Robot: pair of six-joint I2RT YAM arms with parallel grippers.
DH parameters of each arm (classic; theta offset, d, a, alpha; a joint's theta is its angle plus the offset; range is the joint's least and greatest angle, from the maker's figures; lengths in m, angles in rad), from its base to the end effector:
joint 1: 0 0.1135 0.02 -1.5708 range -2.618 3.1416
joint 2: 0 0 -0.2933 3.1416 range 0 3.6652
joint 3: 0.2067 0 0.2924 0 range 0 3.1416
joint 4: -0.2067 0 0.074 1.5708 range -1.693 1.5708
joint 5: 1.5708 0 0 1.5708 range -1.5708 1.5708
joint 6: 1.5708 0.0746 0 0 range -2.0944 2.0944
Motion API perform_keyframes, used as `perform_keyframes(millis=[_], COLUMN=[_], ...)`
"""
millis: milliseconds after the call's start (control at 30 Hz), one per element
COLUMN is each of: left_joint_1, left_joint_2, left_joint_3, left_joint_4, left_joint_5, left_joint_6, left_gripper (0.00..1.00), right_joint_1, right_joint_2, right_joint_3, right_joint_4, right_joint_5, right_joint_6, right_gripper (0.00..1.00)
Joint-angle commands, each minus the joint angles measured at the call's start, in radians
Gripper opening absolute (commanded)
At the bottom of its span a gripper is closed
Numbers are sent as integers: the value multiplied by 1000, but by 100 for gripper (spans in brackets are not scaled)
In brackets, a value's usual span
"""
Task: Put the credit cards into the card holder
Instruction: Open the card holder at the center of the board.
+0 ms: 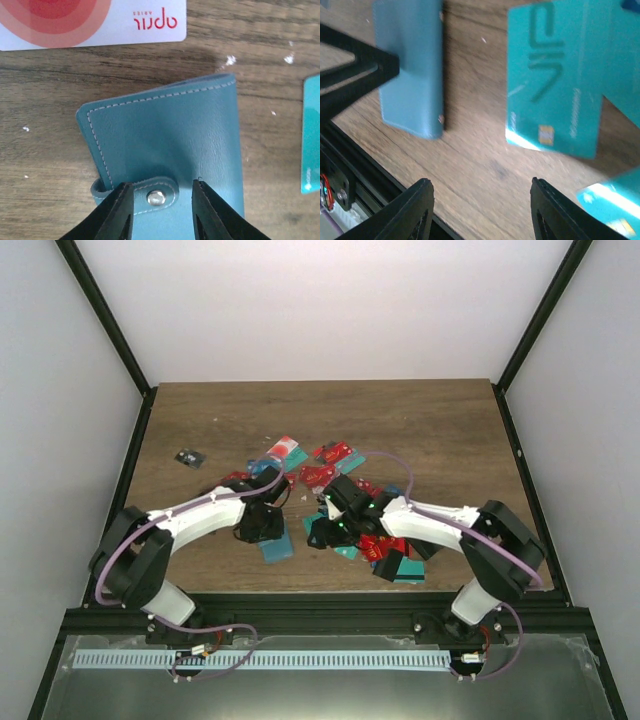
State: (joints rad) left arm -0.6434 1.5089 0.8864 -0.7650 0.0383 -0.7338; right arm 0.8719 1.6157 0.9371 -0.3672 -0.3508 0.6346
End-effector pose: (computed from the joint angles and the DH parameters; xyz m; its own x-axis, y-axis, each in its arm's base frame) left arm 0.2354 -0.1801 0.1421 -0.9894 -0.0945 -0.1101 -0.0775 0.9856 -0.1500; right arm 0.2157 0.2965 0.1489 -0.9403 -0.2534 -0.2273 -0.3381 0.7731 0.5366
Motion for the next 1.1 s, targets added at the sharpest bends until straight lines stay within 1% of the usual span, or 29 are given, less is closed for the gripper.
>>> perform_keyframes(millis=[0, 100, 233, 333, 433, 567, 733, 900, 1067], left_joint_1=[-18, -30, -39, -38, -38, -38, -39, -38, -35], left_joint_2=[60, 78, 102, 106, 93, 76, 0, -138, -258], left_joint_3=[38, 6, -51, -79, -115, -156, -167, -141, -138], left_joint_4=[-13, 11, 54, 55, 70, 98, 125, 63, 23], left_joint_5=[-62, -62, -65, -82, -85, -95, -51, -55, -75], left_joint_6=[-14, -15, -21, -31, -33, -16, 18, 10, -5], left_gripper=[33, 28, 27, 24, 17, 4, 4, 4, 4], right_joint_1=[-1, -1, -5, -10, -11, -11, -11, -9, 0], right_joint_2=[-105, -200, -314, -355, -370, -359, -303, -235, -198], right_joint_3=[-70, -127, -190, -197, -192, -188, -146, -80, -62], right_joint_4=[-41, -59, -73, -101, -97, -52, -2, 36, 81], right_joint_5=[46, 70, 116, 134, 132, 102, 78, 52, 43], right_joint_6=[52, 86, 111, 108, 100, 69, 31, 32, 46], right_gripper=[55, 55, 57, 58, 58, 59, 59, 59, 61])
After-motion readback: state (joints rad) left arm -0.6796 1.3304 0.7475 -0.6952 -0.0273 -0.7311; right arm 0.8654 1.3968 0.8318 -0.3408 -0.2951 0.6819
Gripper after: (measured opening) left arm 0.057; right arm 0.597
